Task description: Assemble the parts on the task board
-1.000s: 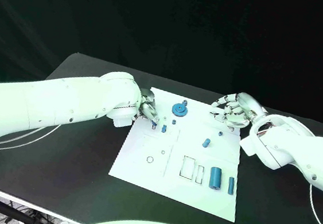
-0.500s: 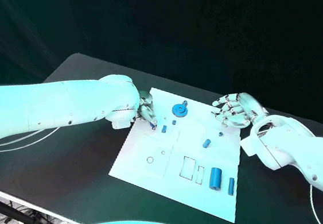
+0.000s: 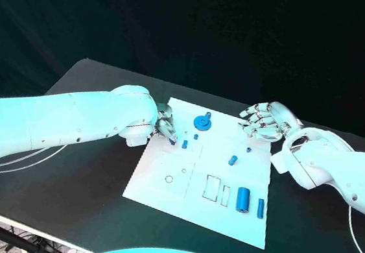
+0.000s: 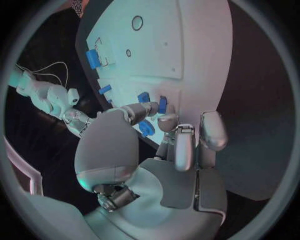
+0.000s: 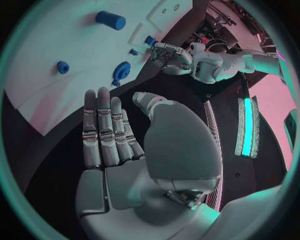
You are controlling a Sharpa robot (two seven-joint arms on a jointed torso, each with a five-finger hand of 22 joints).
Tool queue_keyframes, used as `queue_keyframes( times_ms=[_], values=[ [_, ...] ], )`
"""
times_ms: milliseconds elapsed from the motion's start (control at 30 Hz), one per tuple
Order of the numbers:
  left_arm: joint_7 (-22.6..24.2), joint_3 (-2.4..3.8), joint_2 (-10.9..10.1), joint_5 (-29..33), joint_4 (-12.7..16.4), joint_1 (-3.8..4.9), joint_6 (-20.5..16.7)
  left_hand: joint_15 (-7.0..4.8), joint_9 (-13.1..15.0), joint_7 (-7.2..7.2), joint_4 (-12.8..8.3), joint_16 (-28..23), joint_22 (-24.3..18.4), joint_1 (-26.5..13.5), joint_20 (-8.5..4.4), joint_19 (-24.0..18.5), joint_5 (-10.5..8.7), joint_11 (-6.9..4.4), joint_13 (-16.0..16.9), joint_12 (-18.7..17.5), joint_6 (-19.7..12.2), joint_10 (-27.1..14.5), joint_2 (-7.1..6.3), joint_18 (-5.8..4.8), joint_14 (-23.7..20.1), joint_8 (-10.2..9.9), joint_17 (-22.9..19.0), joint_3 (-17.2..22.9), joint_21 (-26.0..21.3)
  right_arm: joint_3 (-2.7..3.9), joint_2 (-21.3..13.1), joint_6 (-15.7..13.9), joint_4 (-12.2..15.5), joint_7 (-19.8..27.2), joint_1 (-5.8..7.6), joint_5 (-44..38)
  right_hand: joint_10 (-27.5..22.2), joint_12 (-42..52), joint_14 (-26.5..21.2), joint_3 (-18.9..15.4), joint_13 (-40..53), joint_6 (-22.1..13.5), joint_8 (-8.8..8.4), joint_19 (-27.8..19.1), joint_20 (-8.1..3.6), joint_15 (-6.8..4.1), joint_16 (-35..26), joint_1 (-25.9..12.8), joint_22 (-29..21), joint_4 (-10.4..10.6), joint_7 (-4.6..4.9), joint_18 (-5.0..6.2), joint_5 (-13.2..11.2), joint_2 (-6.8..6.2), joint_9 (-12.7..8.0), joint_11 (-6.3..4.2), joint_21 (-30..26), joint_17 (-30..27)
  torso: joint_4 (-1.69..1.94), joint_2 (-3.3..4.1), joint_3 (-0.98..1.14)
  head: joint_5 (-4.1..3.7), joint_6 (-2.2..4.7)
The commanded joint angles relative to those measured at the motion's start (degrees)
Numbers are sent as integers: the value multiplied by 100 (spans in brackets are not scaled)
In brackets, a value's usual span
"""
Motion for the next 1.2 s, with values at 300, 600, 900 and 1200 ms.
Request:
queue_keyframes(
  times_ms=[300,600,900,1200],
  values=[
    [-10,-7,-15,-122,90,-23,70,-32,7,-247,-605,44,1,-10,-11,17,32,7,15,20,308,42,56,-70,461,185,924,601,7,1,-4,-13,-7,159,-3,72,34,-49,20,5,-115,-53,27,-16,14,16,-101,-35,-78,-23,171,58,33,-12,-11,23,-51,-38,1,0,4,-19,-11],
    [-24,-7,-22,-150,86,-25,93,-32,7,-247,-605,44,1,-10,-11,17,32,7,15,20,308,42,56,-70,461,185,924,601,7,0,-5,-4,-9,156,-3,75,36,-61,22,1,-151,-57,35,-14,18,20,-134,-38,-103,-28,174,58,34,-11,-12,26,-69,-51,-5,3,3,-14,-14],
    [-16,-6,-20,-154,80,-26,120,-37,-11,-255,-632,57,27,-1,-14,34,39,-1,46,28,321,64,63,-76,469,184,957,603,21,0,4,13,-17,149,-3,75,36,-68,23,-1,-171,-60,39,-13,21,23,-154,-40,-118,-31,175,58,35,-12,-14,28,-79,-58,-3,1,4,-13,-17],
    [-23,-6,-18,-123,71,-26,239,-40,-26,-259,-658,74,43,8,-17,45,45,-6,70,34,332,83,59,-80,480,183,1000,602,30,0,6,29,-21,140,-3,75,35,-73,22,-3,-189,-63,42,-13,24,25,-171,-44,-132,-32,177,58,35,-11,-15,30,-88,-64,-3,3,5,-18,-27]
  ],
)
